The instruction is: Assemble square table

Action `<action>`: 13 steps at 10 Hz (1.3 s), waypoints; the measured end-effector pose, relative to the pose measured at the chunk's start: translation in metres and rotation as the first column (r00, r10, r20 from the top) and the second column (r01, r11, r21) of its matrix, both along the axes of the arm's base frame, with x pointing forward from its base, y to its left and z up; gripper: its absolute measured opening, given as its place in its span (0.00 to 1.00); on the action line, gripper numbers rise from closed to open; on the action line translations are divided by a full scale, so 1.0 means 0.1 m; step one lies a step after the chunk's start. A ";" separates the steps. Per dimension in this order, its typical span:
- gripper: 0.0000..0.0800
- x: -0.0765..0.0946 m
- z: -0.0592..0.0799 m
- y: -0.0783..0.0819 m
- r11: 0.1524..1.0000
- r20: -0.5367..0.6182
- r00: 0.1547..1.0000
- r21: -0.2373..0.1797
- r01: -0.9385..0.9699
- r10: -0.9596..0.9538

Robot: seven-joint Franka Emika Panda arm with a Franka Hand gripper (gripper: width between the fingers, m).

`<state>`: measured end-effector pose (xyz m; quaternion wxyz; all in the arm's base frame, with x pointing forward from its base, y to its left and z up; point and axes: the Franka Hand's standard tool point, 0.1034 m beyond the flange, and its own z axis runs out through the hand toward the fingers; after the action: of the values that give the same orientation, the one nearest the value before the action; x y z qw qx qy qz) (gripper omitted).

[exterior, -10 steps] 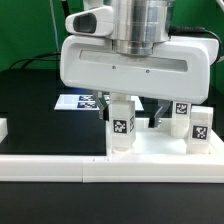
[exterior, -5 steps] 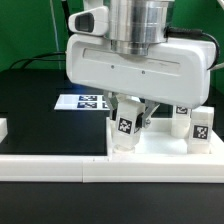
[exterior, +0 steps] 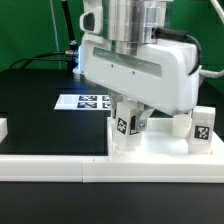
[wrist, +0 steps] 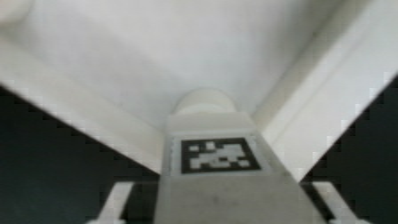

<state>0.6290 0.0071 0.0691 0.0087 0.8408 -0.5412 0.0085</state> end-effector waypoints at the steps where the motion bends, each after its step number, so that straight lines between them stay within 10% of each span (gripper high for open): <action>1: 0.36 0.00 -0.01 0.00 0.992 0.026 0.992 -0.004 0.122 -0.122; 4: 0.36 -0.08 -0.02 -0.03 0.874 0.116 0.867 0.100 0.475 -0.484; 6: 0.37 -0.07 -0.02 -0.02 0.884 0.117 0.877 0.097 0.458 -0.467; 7: 0.57 -0.06 0.00 0.03 0.897 0.120 0.890 0.095 0.431 -0.440; 9: 0.79 -0.04 0.13 0.22 0.959 0.144 0.950 0.090 0.267 -0.278; 13: 0.81 -0.02 0.18 0.30 0.976 0.164 0.962 0.000 -0.220 0.217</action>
Offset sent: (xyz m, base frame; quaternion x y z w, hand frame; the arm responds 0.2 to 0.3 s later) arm -0.0072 0.0059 -0.0143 0.1399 -0.0600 0.2864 0.9460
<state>0.6266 0.0368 0.0870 -0.0441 0.8919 -0.4442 0.0730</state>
